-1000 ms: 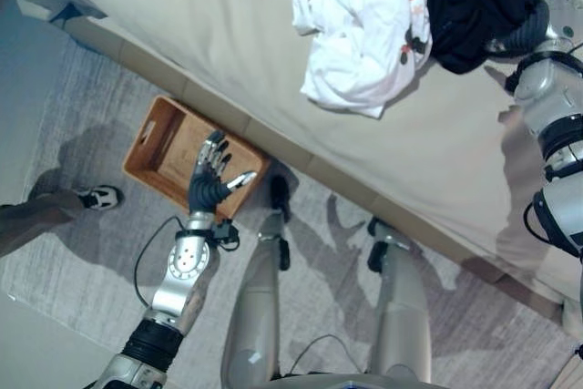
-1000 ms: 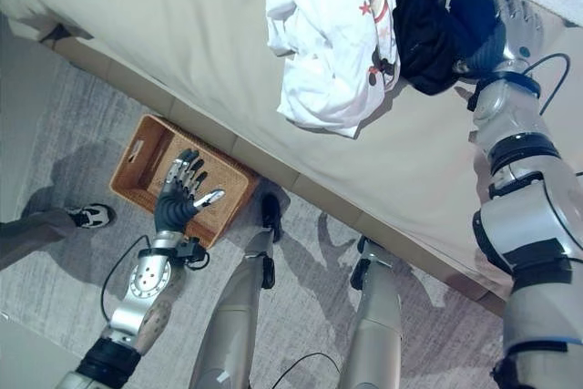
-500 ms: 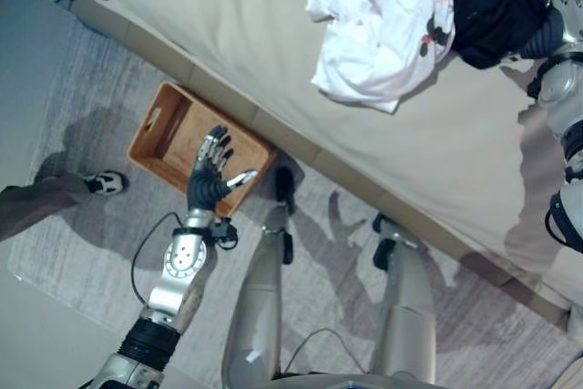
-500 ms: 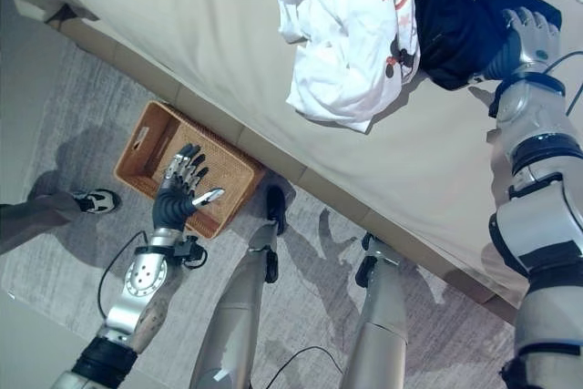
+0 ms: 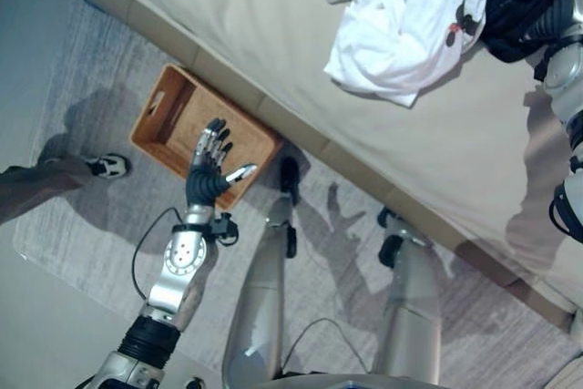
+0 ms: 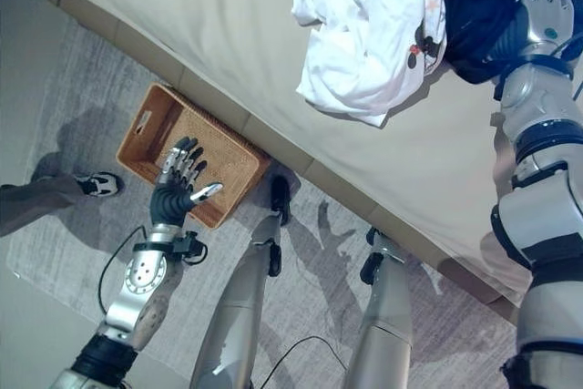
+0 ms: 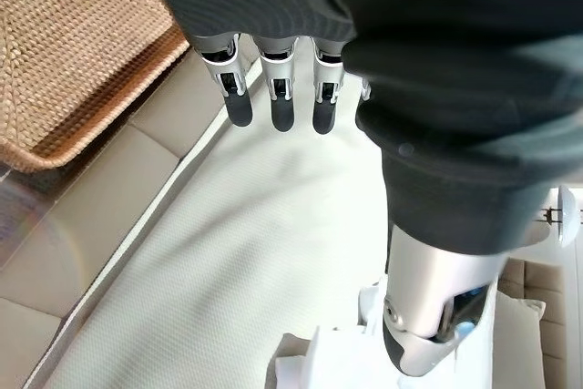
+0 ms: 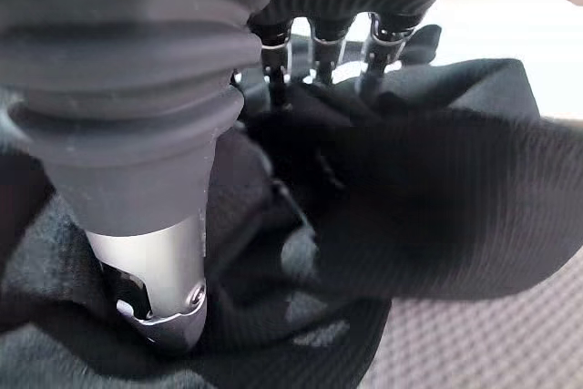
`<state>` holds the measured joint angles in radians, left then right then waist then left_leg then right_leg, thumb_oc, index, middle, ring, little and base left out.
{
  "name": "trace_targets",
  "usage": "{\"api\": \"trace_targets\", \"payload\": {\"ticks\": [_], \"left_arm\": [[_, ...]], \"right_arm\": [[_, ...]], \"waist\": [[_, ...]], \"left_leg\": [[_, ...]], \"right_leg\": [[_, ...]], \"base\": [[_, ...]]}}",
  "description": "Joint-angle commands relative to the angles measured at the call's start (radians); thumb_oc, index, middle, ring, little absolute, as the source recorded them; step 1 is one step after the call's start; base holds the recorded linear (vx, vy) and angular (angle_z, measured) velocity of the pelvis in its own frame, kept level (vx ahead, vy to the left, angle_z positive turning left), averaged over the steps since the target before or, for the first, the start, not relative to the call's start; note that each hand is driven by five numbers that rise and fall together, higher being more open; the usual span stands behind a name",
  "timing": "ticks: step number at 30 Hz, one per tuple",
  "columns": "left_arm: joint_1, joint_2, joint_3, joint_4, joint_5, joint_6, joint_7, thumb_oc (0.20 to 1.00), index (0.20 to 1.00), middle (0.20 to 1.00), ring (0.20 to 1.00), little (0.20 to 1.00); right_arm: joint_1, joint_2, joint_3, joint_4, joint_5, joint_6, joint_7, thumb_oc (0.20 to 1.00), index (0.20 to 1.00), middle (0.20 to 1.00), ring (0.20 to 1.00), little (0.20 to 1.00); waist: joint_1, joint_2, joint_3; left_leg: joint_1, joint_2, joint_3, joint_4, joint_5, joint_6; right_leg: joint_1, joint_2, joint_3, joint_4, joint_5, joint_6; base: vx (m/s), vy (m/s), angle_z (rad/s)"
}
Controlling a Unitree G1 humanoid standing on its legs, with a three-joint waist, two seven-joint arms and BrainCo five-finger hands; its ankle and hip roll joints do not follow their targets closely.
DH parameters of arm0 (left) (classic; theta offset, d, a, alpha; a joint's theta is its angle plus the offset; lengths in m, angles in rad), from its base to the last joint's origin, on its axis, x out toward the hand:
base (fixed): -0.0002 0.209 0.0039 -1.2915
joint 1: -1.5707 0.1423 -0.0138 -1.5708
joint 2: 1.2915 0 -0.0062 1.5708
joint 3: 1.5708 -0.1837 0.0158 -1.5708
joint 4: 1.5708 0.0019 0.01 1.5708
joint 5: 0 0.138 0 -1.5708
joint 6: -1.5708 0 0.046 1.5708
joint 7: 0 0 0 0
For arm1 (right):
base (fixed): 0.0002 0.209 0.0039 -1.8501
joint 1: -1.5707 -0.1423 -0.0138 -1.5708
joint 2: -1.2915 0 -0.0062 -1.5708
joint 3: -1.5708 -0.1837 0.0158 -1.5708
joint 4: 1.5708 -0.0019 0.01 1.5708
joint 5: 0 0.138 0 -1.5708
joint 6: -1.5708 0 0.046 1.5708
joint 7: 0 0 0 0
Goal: Pick up clothes into the bucket
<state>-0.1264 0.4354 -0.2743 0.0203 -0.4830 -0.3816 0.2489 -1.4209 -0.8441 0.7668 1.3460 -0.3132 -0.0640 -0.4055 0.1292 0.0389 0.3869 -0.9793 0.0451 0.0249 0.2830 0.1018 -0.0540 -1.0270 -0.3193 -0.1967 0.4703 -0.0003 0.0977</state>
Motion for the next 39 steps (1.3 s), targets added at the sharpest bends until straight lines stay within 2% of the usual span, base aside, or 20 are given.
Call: {"api": "trace_targets", "payload": {"ticks": [1,3,4,5,6,15,26,30,31,32,33,34,35,37,39], "left_arm": [[0.026,0.015,0.027,-0.118,0.045,-0.068,0.019,1.000,1.000,1.000,1.000,1.000],[0.028,0.014,0.028,-0.118,0.042,-0.068,0.018,1.000,1.000,1.000,1.000,1.000],[0.031,0.012,0.031,-0.117,0.038,-0.072,0.017,1.000,1.000,1.000,1.000,1.000],[0.032,0.012,0.031,-0.117,0.038,-0.072,0.017,1.000,1.000,1.000,1.000,1.000],[0.030,0.011,0.032,-0.115,0.035,-0.073,0.014,1.000,1.000,1.000,1.000,1.000],[0.020,0.005,0.047,-0.099,0.016,-0.077,-0.001,1.000,1.000,1.000,1.000,1.000],[0.003,0.003,0.051,-0.085,0.026,-0.073,0.005,1.000,1.000,1.000,1.000,1.000],[-0.004,-0.005,0.050,-0.064,0.033,-0.075,0.010,1.000,1.000,1.000,1.000,1.000],[-0.007,-0.005,0.051,-0.054,0.034,-0.075,0.013,1.000,1.000,1.000,1.000,1.000],[-0.007,-0.003,0.053,-0.050,0.038,-0.075,0.014,1.000,1.000,1.000,1.000,1.000],[-0.002,0.000,0.055,-0.035,0.045,-0.073,0.016,1.000,1.000,1.000,1.000,1.000],[-0.002,0.002,0.053,-0.035,0.045,-0.073,0.016,1.000,1.000,1.000,1.000,1.000],[0.003,0.004,0.047,-0.010,0.052,-0.072,0.015,1.000,1.000,1.000,1.000,1.000],[0.004,0.011,0.042,-0.001,0.053,-0.070,0.012,1.000,1.000,1.000,1.000,1.000],[0.012,0.026,0.043,0.025,0.066,-0.065,0.000,1.000,1.000,1.000,1.000,1.000]], "right_arm": [[-0.086,-0.050,0.103,-0.019,-0.019,-0.001,-0.033,1.000,1.000,1.000,1.000,1.000],[-0.081,-0.048,0.106,-0.023,-0.017,-0.006,-0.024,1.000,1.000,1.000,1.000,1.000],[-0.069,-0.047,0.113,-0.028,-0.017,-0.013,-0.004,0.664,0.664,0.664,0.664,0.664],[-0.069,-0.047,0.114,-0.029,-0.017,-0.013,-0.004,0.479,0.479,0.479,0.479,0.479],[-0.060,-0.045,0.116,-0.033,-0.014,-0.018,0.018,0.200,0.200,0.200,0.200,0.200],[-0.036,-0.056,0.086,-0.010,0.029,-0.019,0.062,0.200,0.200,0.200,0.200,0.200],[-0.006,-0.062,0.005,-0.021,0.097,-0.020,0.021,0.200,0.200,0.200,0.200,0.200],[0.096,-0.069,-0.127,-0.144,0.213,-0.066,-0.028,0.200,0.200,0.200,0.200,0.200],[0.121,-0.070,-0.163,-0.192,0.240,-0.076,-0.042,0.200,0.200,0.200,0.200,0.200],[0.156,-0.070,-0.194,-0.247,0.258,-0.088,-0.051,0.200,0.200,0.200,0.200,0.200],[0.242,-0.074,-0.273,-0.380,0.272,-0.109,-0.080,0.200,0.200,0.200,0.200,0.200],[0.250,-0.075,-0.280,-0.386,0.271,-0.106,-0.080,0.200,0.200,0.200,0.200,0.200],[0.335,-0.075,-0.354,-0.497,0.278,-0.132,-0.103,0.200,0.200,0.200,0.200,0.200],[0.389,-0.075,-0.395,-0.558,0.276,-0.140,-0.109,0.200,0.200,0.200,0.200,0.200],[0.502,-0.077,-0.491,-0.687,0.273,-0.165,-0.117,0.200,0.200,0.200,0.200,0.200]], "waist": [[0.008,0.028,0.013],[0.010,0.029,0.012],[0.012,0.029,0.012],[0.012,0.029,0.010],[0.013,0.028,0.010],[0.021,0.024,0.002],[0.004,0.012,0.000],[-0.019,-0.010,-0.008],[-0.027,-0.014,-0.005],[-0.033,-0.020,-0.008],[-0.048,-0.034,-0.010],[-0.046,-0.035,-0.008],[-0.063,-0.046,-0.014],[-0.067,-0.053,-0.013],[-0.090,-0.067,-0.023]], "left_leg": [[-0.033,0.034,-0.031,0.040,-0.058,-0.040],[-0.041,0.033,-0.032,0.048,-0.061,-0.040],[-0.054,0.031,-0.036,0.061,-0.064,-0.038],[-0.055,0.031,-0.036,0.062,-0.064,-0.038],[-0.061,0.030,-0.039,0.071,-0.066,-0.038],[-0.066,0.026,-0.038,0.071,-0.065,-0.038],[-0.010,0.027,-0.020,0.059,-0.068,-0.041],[0.064,0.028,-0.012,0.051,-0.077,-0.042],[0.071,0.025,-0.005,0.047,-0.048,-0.033],[0.090,0.025,-0.005,0.043,-0.050,-0.032],[0.144,0.027,0.000,0.035,-0.057,-0.030],[0.149,0.027,-0.001,0.033,-0.057,-0.030],[0.208,0.029,0.002,0.022,-0.066,-0.027],[0.247,0.030,0.002,0.011,-0.068,-0.025],[0.335,0.033,0.011,-0.014,-0.076,-0.021]], "right_leg": [[-0.026,-0.003,0.053,0.045,0.005,0.072],[-0.034,-0.004,0.053,0.055,0.000,0.071],[-0.044,-0.004,0.054,0.068,-0.004,0.068],[-0.045,-0.005,0.054,0.069,-0.005,0.068],[-0.052,-0.005,0.053,0.080,-0.008,0.067],[-0.055,-0.009,0.049,0.076,-0.005,0.068],[0.004,-0.011,0.045,0.036,0.014,0.073],[0.091,-0.005,0.035,-0.001,0.028,0.077],[0.101,-0.005,0.027,-0.017,0.060,0.065],[0.124,-0.004,0.024,-0.028,0.064,0.066],[0.185,0.000,0.019,-0.053,0.072,0.070],[0.190,0.000,0.018,-0.055,0.072,0.070],[0.256,-0.002,0.013,-0.086,0.083,0.075],[0.295,-0.002,0.006,-0.104,0.091,0.079],[0.388,-0.004,0.001,-0.142,0.103,0.087]], "base": [[0.00,-0.006,0.04],[0.00,-0.005,0.06],[0.00,-0.006,0.08],[0.01,-0.013,0.06],[0.00,-0.007,0.05],[0.00,-0.005,0.03],[0.00,0.000,0.00],[-0.03,0.006,-0.02],[-0.09,0.025,-0.03],[-0.08,0.030,-0.04],[0.00,0.007,-0.04],[0.02,0.008,-0.08],[0.02,0.005,-0.10],[0.05,-0.007,-0.10],[0.09,0.003,-0.09]]}}
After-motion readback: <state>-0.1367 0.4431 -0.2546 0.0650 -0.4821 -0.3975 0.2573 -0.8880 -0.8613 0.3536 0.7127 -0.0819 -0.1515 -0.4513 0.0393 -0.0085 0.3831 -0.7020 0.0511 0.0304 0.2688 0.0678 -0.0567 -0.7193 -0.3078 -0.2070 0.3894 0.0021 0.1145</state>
